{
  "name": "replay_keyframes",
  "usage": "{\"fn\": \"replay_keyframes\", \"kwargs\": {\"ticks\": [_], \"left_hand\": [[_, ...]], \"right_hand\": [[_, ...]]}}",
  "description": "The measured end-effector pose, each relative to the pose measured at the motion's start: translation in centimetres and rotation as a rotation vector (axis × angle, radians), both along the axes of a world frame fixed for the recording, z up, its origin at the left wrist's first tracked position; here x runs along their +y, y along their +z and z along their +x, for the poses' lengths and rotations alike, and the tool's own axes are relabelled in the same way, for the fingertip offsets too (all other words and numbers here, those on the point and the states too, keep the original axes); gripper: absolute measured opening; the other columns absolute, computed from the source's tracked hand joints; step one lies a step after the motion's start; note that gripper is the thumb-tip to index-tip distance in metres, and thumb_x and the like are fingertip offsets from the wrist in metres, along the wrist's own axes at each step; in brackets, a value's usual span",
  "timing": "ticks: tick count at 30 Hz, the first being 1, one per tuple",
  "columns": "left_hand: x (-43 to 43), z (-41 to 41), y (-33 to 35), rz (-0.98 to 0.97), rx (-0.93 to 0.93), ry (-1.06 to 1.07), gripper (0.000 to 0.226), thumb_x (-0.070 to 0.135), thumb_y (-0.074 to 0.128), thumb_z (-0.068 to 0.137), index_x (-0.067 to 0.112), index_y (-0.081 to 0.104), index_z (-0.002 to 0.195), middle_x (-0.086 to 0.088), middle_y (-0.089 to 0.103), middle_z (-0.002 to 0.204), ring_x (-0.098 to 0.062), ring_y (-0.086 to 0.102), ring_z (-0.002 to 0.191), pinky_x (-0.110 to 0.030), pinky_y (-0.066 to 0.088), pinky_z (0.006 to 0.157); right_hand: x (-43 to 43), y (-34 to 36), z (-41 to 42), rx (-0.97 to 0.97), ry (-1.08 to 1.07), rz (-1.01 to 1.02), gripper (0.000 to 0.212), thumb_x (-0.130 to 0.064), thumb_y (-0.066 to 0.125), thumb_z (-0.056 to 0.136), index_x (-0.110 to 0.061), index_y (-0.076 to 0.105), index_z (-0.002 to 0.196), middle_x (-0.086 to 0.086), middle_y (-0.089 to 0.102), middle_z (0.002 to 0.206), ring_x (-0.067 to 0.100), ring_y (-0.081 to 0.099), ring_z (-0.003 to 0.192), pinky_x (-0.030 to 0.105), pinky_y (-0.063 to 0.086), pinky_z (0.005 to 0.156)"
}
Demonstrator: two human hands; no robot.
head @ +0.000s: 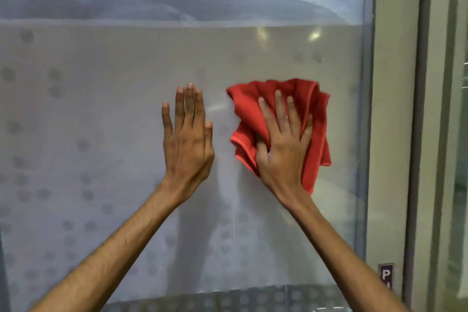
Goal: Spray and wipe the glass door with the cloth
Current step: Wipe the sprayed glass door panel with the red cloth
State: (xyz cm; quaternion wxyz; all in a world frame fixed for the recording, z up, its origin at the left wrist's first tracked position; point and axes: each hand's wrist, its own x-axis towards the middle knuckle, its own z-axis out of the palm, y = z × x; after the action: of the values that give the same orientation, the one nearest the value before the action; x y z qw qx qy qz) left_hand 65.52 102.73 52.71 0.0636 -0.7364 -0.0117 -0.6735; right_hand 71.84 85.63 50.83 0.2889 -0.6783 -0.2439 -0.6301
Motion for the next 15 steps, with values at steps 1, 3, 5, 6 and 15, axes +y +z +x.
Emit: {"fn": "replay_keyframes", "kwargs": {"ticks": [1,3,5,6,15], "left_hand": [[0.0,0.0,0.0,-0.003,0.005,0.000,0.058,0.020,0.026,0.103,0.002,0.011,0.155,-0.014,0.008,0.164,-0.027,0.003,0.153,-0.047,-0.005,0.122],[-0.3,-0.1,0.0,-0.029,0.010,-0.022,0.058,0.020,0.025,0.103,0.003,0.008,0.155,-0.013,0.006,0.165,-0.028,0.002,0.153,-0.049,-0.006,0.121],[-0.9,0.0,-0.2,-0.043,0.028,-0.045,0.058,0.021,0.024,0.103,0.003,0.007,0.155,-0.013,0.004,0.165,-0.026,0.000,0.153,-0.050,-0.007,0.121],[-1.3,0.0,-0.3,-0.039,0.043,-0.050,0.058,0.022,0.023,0.103,0.003,0.007,0.155,-0.012,0.004,0.165,-0.024,-0.002,0.153,-0.050,-0.009,0.121],[-4.9,1.7,0.4,-0.009,0.079,-0.040,0.059,0.023,0.026,0.103,0.006,0.007,0.157,-0.008,0.002,0.166,-0.022,-0.003,0.153,-0.055,-0.007,0.121]], "right_hand": [[-0.6,-1.9,0.1,0.010,-0.003,0.009,0.077,-0.028,0.047,0.075,-0.026,0.040,0.152,0.000,0.028,0.163,0.021,0.020,0.153,0.057,0.008,0.122],[-1.8,-4.7,0.5,0.010,-0.050,-0.002,0.078,-0.025,0.047,0.073,-0.025,0.042,0.151,0.002,0.030,0.162,0.022,0.023,0.152,0.056,0.007,0.122],[-3.3,-4.4,1.3,-0.001,-0.093,0.003,0.073,-0.026,0.049,0.077,-0.025,0.043,0.150,0.002,0.033,0.161,0.024,0.027,0.150,0.057,0.007,0.121],[-4.0,-3.3,1.7,-0.002,-0.103,0.025,0.069,-0.028,0.049,0.082,-0.026,0.043,0.150,0.003,0.034,0.161,0.025,0.027,0.150,0.058,0.007,0.122],[-4.5,8.2,2.5,-0.014,-0.125,0.062,0.062,-0.041,0.044,0.090,-0.034,0.040,0.151,0.003,0.031,0.162,0.030,0.021,0.152,0.065,0.007,0.120]]}}
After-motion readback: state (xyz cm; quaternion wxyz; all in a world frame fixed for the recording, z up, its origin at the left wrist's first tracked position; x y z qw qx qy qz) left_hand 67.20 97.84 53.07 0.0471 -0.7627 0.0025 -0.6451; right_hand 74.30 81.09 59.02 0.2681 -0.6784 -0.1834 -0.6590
